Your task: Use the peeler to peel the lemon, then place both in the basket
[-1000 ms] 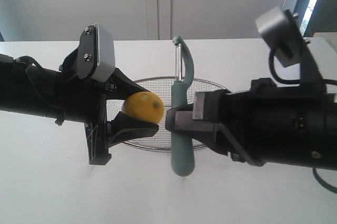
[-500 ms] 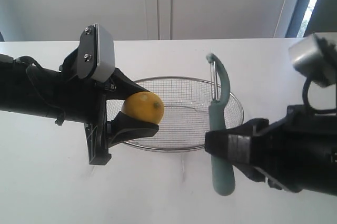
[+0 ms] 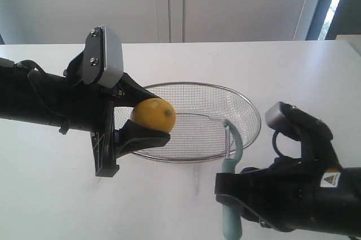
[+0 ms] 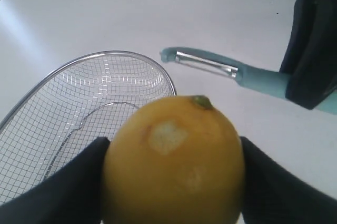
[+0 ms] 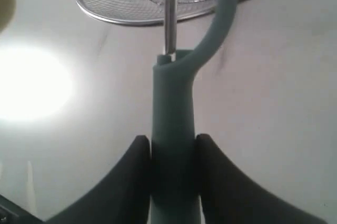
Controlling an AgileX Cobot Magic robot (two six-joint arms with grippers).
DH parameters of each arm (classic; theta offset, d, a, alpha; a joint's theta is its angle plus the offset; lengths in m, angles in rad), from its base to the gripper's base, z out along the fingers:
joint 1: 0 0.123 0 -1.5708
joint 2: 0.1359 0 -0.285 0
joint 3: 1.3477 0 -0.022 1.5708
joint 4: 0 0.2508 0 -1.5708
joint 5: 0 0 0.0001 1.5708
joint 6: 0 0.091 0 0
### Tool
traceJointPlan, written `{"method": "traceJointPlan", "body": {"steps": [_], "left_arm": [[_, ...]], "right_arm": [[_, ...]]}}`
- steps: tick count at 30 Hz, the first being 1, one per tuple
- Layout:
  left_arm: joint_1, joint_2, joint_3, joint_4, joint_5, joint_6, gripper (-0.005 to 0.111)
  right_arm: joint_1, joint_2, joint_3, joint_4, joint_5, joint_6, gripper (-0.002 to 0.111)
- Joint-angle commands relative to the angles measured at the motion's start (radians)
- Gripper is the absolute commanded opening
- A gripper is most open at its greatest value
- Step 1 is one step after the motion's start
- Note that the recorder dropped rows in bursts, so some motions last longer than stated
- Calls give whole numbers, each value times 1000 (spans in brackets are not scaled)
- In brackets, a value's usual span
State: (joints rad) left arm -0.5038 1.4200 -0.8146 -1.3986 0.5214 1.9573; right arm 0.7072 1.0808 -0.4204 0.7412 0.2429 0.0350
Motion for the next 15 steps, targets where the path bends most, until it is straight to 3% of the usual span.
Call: {"method": "traceJointPlan", "body": {"steps": [1,5,9,11,15], "left_arm": [[-7,-2,-7,-35,27,162,1],[-7,-2,-7,-35,27,162,1],[-7,-2,-7,-35,38,162,1],[-7,-2,-7,-35,50,162,1],[-7,-2,-7,-35,56,162,1]], "right_arm": [[2,85,-38,320,19,-325,0],[2,147,-65,698,77,-739,0],[2,185,-70,962,167,-988,0],[2,208,-70,1003,210,-1079,0],[2,250,-83,1003,223,-1082,0]]}}
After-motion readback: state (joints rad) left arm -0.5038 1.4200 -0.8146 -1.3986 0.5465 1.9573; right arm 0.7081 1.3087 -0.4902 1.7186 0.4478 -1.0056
